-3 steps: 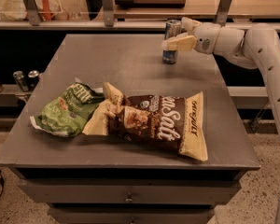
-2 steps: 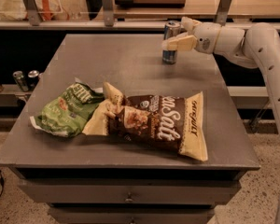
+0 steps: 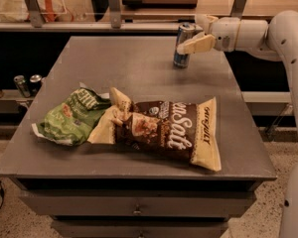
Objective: Place redbull can upright
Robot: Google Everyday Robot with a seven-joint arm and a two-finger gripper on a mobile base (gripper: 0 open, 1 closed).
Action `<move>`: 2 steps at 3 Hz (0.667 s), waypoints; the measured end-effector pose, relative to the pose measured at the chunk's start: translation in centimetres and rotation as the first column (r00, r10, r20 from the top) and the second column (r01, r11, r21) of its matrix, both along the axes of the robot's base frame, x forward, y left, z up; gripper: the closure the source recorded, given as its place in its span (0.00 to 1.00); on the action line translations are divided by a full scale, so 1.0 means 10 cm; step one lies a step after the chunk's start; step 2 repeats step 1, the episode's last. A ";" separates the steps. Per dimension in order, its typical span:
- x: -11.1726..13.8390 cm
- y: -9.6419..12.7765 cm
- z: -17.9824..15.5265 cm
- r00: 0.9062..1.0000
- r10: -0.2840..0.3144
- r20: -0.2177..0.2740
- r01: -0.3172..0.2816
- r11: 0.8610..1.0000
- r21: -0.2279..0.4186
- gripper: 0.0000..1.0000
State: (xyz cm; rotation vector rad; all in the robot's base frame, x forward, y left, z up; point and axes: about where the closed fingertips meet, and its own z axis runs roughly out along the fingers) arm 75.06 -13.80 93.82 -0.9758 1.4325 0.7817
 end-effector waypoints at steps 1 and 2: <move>-0.05 -0.10 0.02 1.000 0.021 0.011 -0.021 0.998 -0.056 0.00; -0.05 -0.10 0.02 1.000 0.021 0.011 -0.021 0.998 -0.056 0.00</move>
Offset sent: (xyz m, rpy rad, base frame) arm 0.0000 0.0000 0.0000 0.0000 0.0000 0.0000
